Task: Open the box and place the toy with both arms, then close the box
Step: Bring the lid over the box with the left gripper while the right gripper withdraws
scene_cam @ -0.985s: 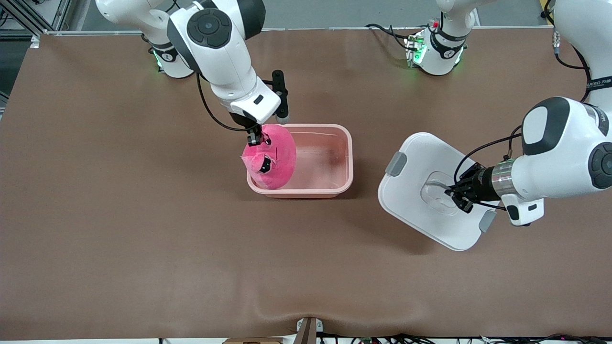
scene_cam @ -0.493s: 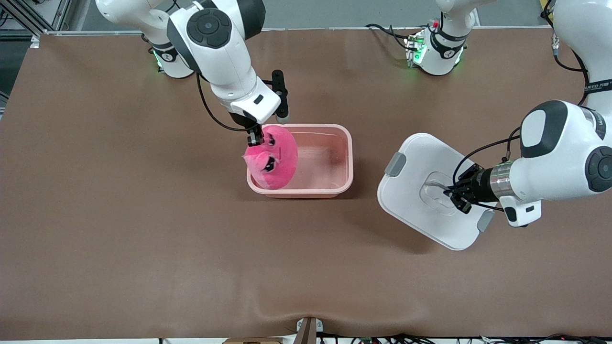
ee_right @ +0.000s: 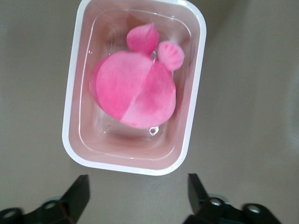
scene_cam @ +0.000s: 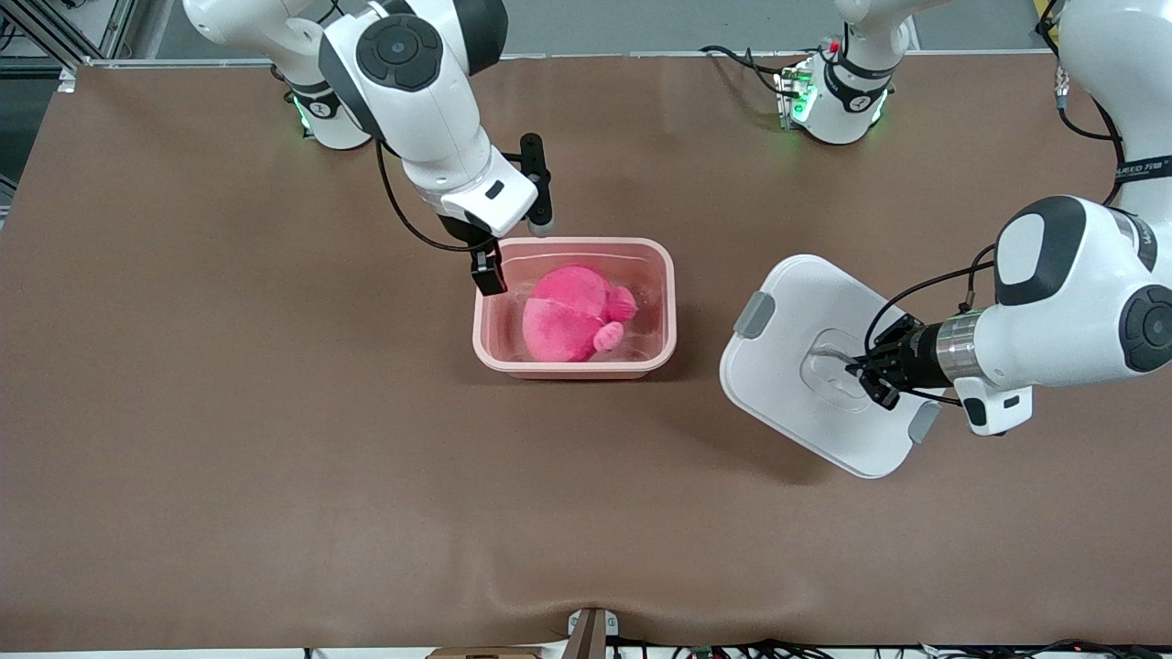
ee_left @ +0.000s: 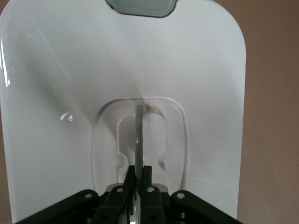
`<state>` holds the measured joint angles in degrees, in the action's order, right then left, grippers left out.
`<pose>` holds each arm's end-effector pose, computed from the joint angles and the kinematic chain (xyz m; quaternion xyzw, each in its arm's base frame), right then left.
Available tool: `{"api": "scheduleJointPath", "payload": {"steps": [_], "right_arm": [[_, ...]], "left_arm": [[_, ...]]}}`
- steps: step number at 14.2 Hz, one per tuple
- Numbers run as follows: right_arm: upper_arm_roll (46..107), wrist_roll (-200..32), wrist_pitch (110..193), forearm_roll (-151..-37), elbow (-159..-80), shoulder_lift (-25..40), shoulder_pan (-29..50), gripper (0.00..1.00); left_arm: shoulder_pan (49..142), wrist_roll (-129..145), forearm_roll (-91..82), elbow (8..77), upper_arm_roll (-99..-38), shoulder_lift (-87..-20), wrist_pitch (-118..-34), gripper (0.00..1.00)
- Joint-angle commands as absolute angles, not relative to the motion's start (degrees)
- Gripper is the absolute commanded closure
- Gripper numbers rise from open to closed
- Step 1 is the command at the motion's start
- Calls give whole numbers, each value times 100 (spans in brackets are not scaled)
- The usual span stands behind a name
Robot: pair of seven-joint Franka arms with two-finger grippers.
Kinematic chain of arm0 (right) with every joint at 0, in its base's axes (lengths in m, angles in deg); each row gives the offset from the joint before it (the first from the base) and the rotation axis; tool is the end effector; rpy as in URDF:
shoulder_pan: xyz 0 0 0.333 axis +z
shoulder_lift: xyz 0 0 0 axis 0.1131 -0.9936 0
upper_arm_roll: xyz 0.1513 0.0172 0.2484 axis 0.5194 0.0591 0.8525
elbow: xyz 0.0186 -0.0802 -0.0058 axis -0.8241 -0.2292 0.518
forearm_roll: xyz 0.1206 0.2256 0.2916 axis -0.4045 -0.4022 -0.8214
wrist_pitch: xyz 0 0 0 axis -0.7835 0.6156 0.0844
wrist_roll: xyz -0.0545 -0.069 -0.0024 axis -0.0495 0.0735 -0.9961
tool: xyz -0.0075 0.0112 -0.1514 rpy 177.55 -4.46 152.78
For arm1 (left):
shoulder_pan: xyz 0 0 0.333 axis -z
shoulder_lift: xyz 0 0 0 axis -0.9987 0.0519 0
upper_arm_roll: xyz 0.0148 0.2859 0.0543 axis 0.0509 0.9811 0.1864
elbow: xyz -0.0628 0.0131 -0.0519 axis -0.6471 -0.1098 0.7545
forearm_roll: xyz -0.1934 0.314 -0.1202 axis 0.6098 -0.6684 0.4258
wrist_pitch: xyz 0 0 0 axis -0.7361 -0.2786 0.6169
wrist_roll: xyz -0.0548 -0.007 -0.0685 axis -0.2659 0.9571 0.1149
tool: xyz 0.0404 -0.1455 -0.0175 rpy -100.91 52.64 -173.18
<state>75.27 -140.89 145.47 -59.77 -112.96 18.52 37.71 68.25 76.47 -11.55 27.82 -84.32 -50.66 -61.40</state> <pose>0.4973 0.3911 0.4359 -0.6532 -0.7561 -0.0408 0.0030 0.6368 -0.1327 0.3582 0.8433 0.5125 -0.1456 0.0711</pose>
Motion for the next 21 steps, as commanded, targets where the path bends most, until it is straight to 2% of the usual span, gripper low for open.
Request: {"api": "scheduleJointPath", "payload": {"steps": [1, 6, 7, 13, 21], "right_arm": [[7576, -14080, 14529, -5912, -11242, 1869, 3693, 0], [7568, -12967, 14415, -5912, -11294, 1921, 3499, 0], [7550, -12685, 14162, -5903, -11294, 1948, 3438, 0], [7515, -11392, 13528, -5868, -11268, 2079, 2569, 0], [7585, -9826, 13193, -5886, -11374, 2545, 1435, 0]], "left_arm": [[6795, 7545, -1008, 2769, -8480, -5087, -6142, 100], [7181, 8080, -1060, 2760, -8489, -5087, -6212, 100], [7348, 8194, -1078, 2751, -8489, -5087, -6221, 100], [7938, 9073, -1087, 2751, -8480, -5025, -6704, 100], [8421, 10004, -1341, 2716, -8480, -5078, -7143, 100]]}}
